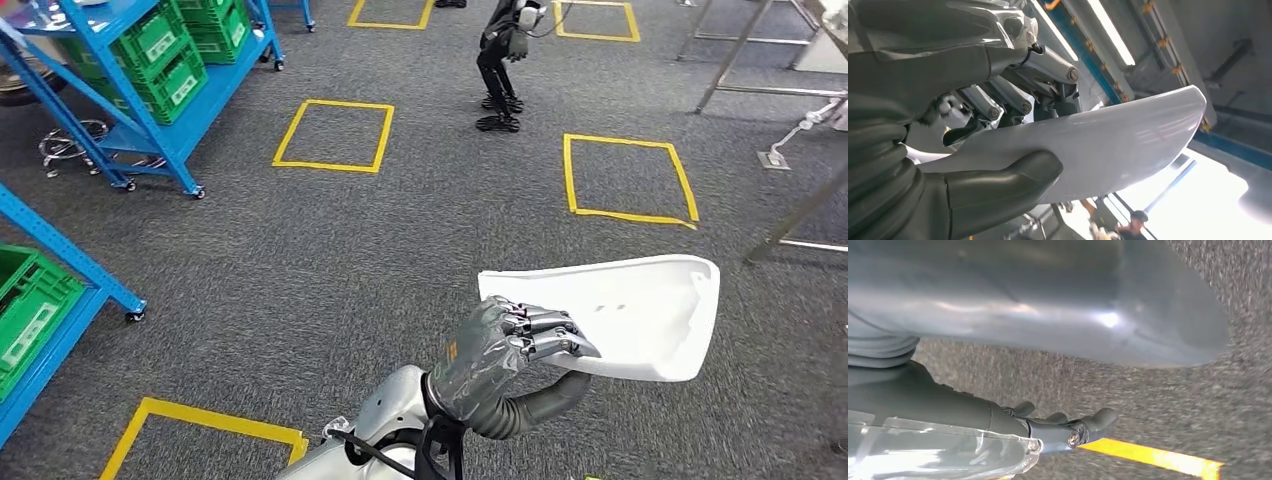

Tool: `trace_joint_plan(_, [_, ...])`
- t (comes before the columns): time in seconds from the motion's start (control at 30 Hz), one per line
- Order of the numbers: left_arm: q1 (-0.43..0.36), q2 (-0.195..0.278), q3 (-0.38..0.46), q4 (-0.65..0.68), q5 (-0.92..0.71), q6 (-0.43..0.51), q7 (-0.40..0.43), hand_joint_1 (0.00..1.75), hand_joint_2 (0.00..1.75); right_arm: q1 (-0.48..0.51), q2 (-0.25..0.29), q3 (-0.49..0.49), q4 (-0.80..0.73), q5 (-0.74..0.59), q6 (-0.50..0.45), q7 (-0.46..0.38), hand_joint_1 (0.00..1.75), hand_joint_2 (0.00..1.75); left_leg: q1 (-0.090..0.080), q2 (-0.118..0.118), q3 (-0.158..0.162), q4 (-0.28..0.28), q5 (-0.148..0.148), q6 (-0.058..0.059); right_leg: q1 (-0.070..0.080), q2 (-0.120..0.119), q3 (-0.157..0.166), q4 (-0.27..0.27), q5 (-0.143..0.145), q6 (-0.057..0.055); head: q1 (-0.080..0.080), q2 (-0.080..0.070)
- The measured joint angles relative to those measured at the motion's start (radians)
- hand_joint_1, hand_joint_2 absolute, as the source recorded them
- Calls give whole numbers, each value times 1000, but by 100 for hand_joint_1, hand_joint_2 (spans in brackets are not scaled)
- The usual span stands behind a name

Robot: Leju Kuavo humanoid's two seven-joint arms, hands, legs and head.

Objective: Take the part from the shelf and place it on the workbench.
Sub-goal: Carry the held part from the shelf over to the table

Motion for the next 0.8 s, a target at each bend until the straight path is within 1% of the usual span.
trace_joint_plan(0.03, [1, 0, 0, 3, -1, 0, 0, 175, 175, 2, -1, 0, 0, 1, 1, 2, 0, 0, 3, 17, 0, 1, -2, -3, -4, -4, -11, 30, -5, 7, 0, 0])
trace_joint_plan(0.07, [1, 0, -1, 5, -1, 0, 0, 175, 175, 4, -1, 0, 0, 1, 1, 2, 0, 0, 7, 32, 0, 3, -5, -9, -10, -9, -1, 19, 7, 15, 0, 0])
trace_joint_plan(0.1, [1, 0, -1, 5, -2, 0, 0, 175, 175, 6, -1, 0, 0, 2, 1, 3, 0, 0, 13, 46, 1, 9, -11, -18, -17, -18, 30, -32, 33, 23, 0, 0])
trace_joint_plan(0.13, [0, 0, -1, 6, -2, 0, 0, 175, 175, 6, 0, 0, 0, 2, 1, 3, 0, 0, 17, 58, 1, 19, -19, -31, -26, -41, 70, -104, 59, 35, 1, 0])
trace_joint_plan(0.17, [-1, 0, 0, 6, -2, 0, 0, 175, 175, 5, 2, 0, 0, 2, 1, 3, 0, 0, 19, 68, -5, 35, -32, -44, -33, -65, 101, -161, 79, 42, 3, 0])
trace_joint_plan(0.2, [-2, 0, 0, 6, -2, 0, 0, 175, 175, 3, 5, 0, 0, 2, 1, 3, 0, 0, 18, 76, -11, 50, -44, -55, -37, -81, 119, -196, 88, 39, 2, 0])
trace_joint_plan(0.23, [-3, -1, -1, 7, -2, 0, 0, 175, 175, 1, 7, 0, 0, 2, 1, 3, 0, 0, 17, 83, -16, 62, -54, -62, -38, -92, 124, -207, 87, 31, -1, 0])
trace_joint_plan(0.27, [-4, -1, -1, 7, -2, 0, 1, 175, 175, 0, 9, 0, 0, 1, 2, 4, 0, 0, 16, 89, -19, 68, -61, -66, -35, -83, 118, -198, 85, 17, -5, 0])
trace_joint_plan(0.3, [-4, -2, -1, 8, -2, -1, 1, 175, 175, -1, 8, 0, 0, -1, 2, 4, 0, 0, 19, 95, -17, 69, -63, -68, -32, -70, 113, -193, 82, 5, -10, 0])
trace_joint_plan(0.33, [-4, -2, -2, 8, -2, -2, 2, 175, 175, 0, 7, -1, 0, -3, 1, 4, 0, 0, 23, 93, -16, 73, -69, -71, -29, -60, 110, -191, 82, -2, -12, 0])
trace_joint_plan(0.37, [-5, -3, -2, 9, -2, -4, 2, 175, 175, 0, 5, -2, 0, -6, 1, 4, 0, 0, 27, 77, -21, 88, -85, -72, -26, -48, 108, -191, 84, -9, -14, 0])
trace_joint_plan(0.4, [-7, -4, -3, 9, -2, -6, 3, 175, 175, 0, 3, -3, 0, -9, 0, 4, 0, 0, 29, 53, -37, 125, -113, -72, -23, -37, 106, -192, 86, -15, -15, 0])
trace_joint_plan(0.43, [-8, -5, -4, 9, -3, -10, 3, 175, 175, -1, 1, -5, 0, -11, -1, 4, 0, 0, 30, 24, -64, 182, -149, -70, -18, -27, 103, -193, 88, -21, -17, 0])
trace_joint_plan(0.47, [-8, -5, -6, 9, -4, -15, 3, 175, 175, -2, 0, -6, 0, -12, -2, 4, 0, 0, 28, 2, -100, 256, -185, -65, -13, -15, 100, -194, 91, -26, -18, 0])
trace_joint_plan(0.5, [-8, -4, -9, 10, -7, -19, 4, 175, 175, -3, 0, -7, 0, -13, -2, 3, 0, 0, 25, -10, -135, 323, -210, -59, -7, -2, 96, -194, 93, -30, -18, 0])
trace_joint_plan(0.53, [-7, -4, -12, 10, -10, -23, 5, 175, 175, -4, 1, -8, 0, -14, -3, 3, 0, 0, 19, -16, -159, 364, -216, -50, -2, 12, 94, -194, 95, -33, -19, 0])
trace_joint_plan(0.57, [-7, -3, -15, 10, -13, -27, 5, 175, 175, -4, 2, -9, 0, -15, -3, 3, 0, 0, 12, -21, -165, 367, -203, -40, 2, 26, 92, -194, 97, -36, -18, 0])
trace_joint_plan(0.6, [-7, -2, -18, 10, -16, -29, 6, 175, 175, -3, 3, -11, 0, -17, -5, 3, 0, 0, 4, -27, -150, 330, -172, -28, 5, 41, 92, -194, 99, -38, -18, 0])
trace_joint_plan(0.63, [-7, -3, -20, 9, -19, -32, 6, 175, 175, -2, 4, -13, 0, -18, -6, 3, 0, 0, -5, -41, -119, 264, -133, -16, 6, 54, 92, -195, 101, -40, -18, 0])
trace_joint_plan(0.67, [-8, -4, -21, 8, -21, -35, 6, 175, 175, -2, 7, -16, 0, -18, -8, 3, 0, 0, -12, -63, -86, 193, -101, -5, 6, 66, 91, -195, 103, -41, -18, 0])
trace_joint_plan(0.7, [-9, -4, -21, 6, -23, -37, 6, 175, 175, -2, 11, -19, 0, -19, -11, 3, 0, 0, -17, -78, -60, 138, -79, 2, 7, 77, 91, -195, 106, -39, -19, 0])
trace_joint_plan(0.73, [-9, -5, -21, 4, -24, -39, 7, 175, 175, -1, 14, -21, 0, -20, -13, 3, 0, 0, -21, -89, -45, 105, -68, 6, 6, 87, 89, -196, 110, -36, -20, 0])
trace_joint_plan(0.77, [-10, -6, -22, 3, -25, -41, 7, 175, 175, 1, 17, -23, 0, -21, -14, 3, 0, 0, -23, -89, -40, 93, -66, 6, 6, 96, 87, -199, 114, -31, -20, 0])
trace_joint_plan(0.8, [-11, -7, -23, 2, -26, -43, 7, 175, 175, 3, 19, -25, 0, -23, -16, 3, 0, 0, -24, -78, -39, 90, -62, 6, 6, 106, 86, -203, 119, -24, -22, 0])
